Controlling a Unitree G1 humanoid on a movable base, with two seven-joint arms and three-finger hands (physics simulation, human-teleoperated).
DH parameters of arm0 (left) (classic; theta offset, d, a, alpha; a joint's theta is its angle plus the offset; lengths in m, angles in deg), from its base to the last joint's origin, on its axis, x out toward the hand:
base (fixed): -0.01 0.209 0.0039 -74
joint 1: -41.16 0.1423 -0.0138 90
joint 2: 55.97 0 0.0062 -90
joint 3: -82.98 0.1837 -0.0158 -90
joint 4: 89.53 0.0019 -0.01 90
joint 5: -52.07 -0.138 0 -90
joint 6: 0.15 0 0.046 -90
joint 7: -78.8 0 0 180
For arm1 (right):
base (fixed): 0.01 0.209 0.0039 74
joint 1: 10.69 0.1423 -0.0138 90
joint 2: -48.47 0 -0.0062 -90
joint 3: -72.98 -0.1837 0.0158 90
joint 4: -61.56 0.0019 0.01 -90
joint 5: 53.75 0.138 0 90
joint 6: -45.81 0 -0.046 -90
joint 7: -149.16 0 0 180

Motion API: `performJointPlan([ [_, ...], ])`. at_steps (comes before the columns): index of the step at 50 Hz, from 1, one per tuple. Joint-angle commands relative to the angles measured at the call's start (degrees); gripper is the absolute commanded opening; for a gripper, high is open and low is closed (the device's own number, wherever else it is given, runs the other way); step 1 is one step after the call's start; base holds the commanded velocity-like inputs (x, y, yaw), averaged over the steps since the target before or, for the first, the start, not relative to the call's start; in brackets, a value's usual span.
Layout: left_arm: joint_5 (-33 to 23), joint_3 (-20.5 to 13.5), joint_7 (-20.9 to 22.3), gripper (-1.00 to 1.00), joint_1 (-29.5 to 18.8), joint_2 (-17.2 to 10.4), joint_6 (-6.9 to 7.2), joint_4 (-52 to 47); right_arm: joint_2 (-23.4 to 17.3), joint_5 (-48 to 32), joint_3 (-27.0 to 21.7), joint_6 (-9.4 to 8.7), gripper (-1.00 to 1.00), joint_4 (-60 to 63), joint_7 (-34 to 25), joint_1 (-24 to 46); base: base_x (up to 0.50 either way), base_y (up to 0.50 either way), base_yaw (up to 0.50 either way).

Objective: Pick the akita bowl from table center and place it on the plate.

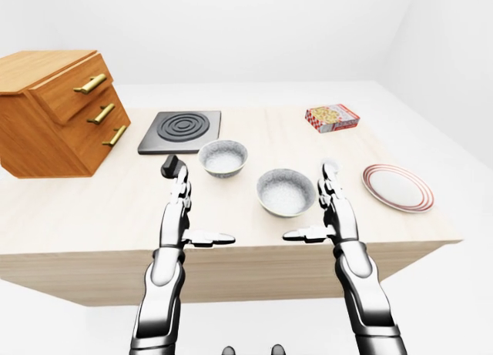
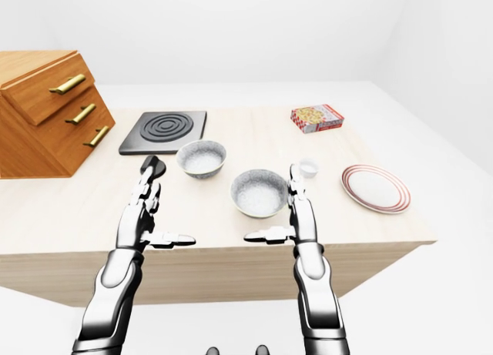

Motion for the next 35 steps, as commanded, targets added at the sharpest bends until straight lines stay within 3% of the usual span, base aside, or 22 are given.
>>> performJointPlan([
  [1,-0.42,-0.14,-0.04,1.0,-0.08,-0.08,0.0,-1.14,-0.09,0.23,-0.33,0.0,1.0,0.57,-0.01,0.54,-0.06,-0.5,0.0],
  [11,-0.82,0.01,-0.14,1.0,0.22,0.03,0.0,-1.52,-0.07,1.39,-0.28,0.0,1.0,1.19,-0.87,0.39,0.02,-0.5,0.0],
  [21,-0.92,-0.01,-0.14,1.0,0.48,0.05,0.0,-2.13,-0.09,1.72,0.01,0.0,1.0,1.68,-1.61,0.39,0.42,-0.39,0.0],
  [27,-1.1,-0.21,-0.32,1.0,0.59,-0.03,0.0,-1.99,0.01,0.59,0.33,0.0,1.0,0.49,-1.1,1.1,0.44,-0.05,0.0],
  [35,-1.2,-0.26,-0.48,1.0,0.49,0.0,0.0,-1.91,-0.22,0.45,-0.2,0.0,1.0,0.22,-0.73,1.2,0.04,0.0,0.0],
])
